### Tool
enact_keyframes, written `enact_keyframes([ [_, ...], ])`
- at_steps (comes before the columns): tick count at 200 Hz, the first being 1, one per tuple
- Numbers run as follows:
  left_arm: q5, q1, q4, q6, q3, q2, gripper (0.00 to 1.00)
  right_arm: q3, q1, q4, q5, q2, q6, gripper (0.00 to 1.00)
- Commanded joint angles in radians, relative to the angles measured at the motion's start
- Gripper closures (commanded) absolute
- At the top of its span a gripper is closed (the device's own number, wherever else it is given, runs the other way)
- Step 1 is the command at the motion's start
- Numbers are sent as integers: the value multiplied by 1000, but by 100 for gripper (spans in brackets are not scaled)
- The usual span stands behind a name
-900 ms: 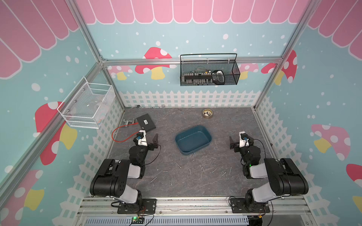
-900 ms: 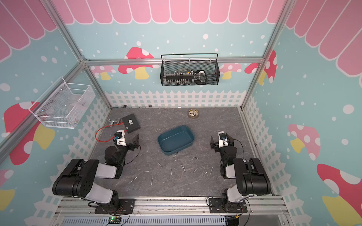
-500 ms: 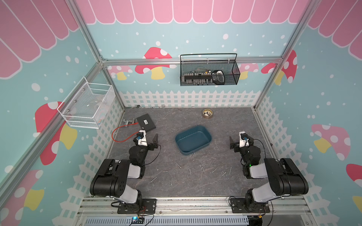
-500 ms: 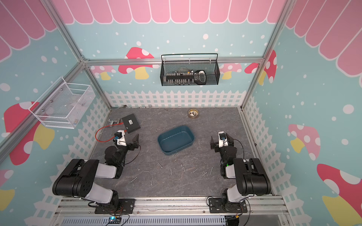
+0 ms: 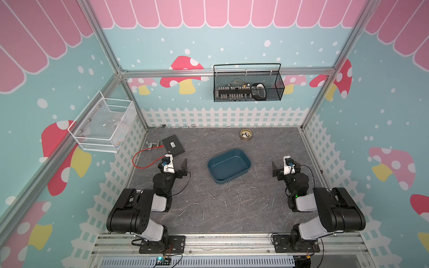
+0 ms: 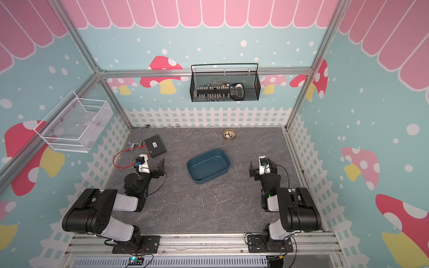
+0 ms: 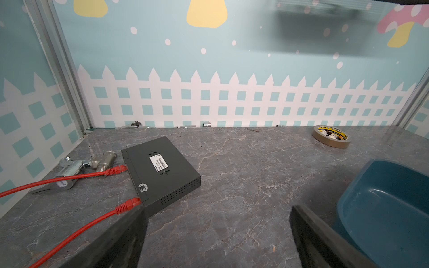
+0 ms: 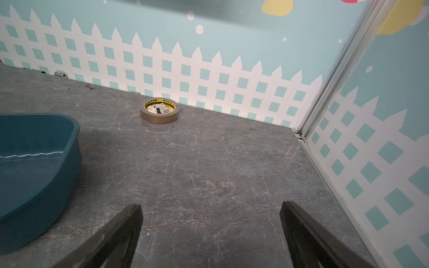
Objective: Put the screws on the desktop into the storage box
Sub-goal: Pick up the screw from the center of the board.
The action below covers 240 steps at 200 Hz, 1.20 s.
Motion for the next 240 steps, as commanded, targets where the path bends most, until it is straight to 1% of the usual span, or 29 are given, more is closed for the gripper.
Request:
enact_keyframes([
  [1,-11,-5,1,1,10,4,1,14,-5,12,6,5,10,1],
  [66,-18,2,-6,-12,13,5,1,13,-5,13,20,3,14,1],
  [89,-25,1,-9,-10,14,-2,1,22,-4,-53,20,-62,12,1],
  [108,-32,-3,-153,-6,56,-78,1,38,-5,-139,23,-133,15,1],
  [121,-51,-6,-320,-5,117,-126,1,50,-3,-196,34,-181,18,1],
  [142,-79,-20,-522,-22,214,-142,1,109,0,-392,86,-272,77,1],
  [156,-111,-66,-588,-22,250,-161,1,160,8,-517,133,-323,106,1],
  [164,-153,-103,-633,-19,272,-179,1,185,17,-583,154,-353,108,1],
  [175,-174,-150,-717,-23,310,-205,1,213,32,-661,179,-393,103,1],
  [187,-212,-202,-828,-58,363,-234,1,247,48,-764,195,-436,104,1],
  [211,-219,-305,-1042,-132,456,-284,1,338,87,-992,178,-494,189,1],
  [228,-226,-387,-1156,-174,513,-316,1,406,144,-1158,237,-514,229,1],
  [232,-229,-395,-1182,-180,526,-322,1,422,157,-1197,246,-514,235,1],
  [235,-231,-424,-1205,-186,538,-324,1,435,166,-1225,253,-514,239,1],
  [240,-232,-445,-1242,-196,558,-328,1,455,185,-1271,262,-512,242,1],
])
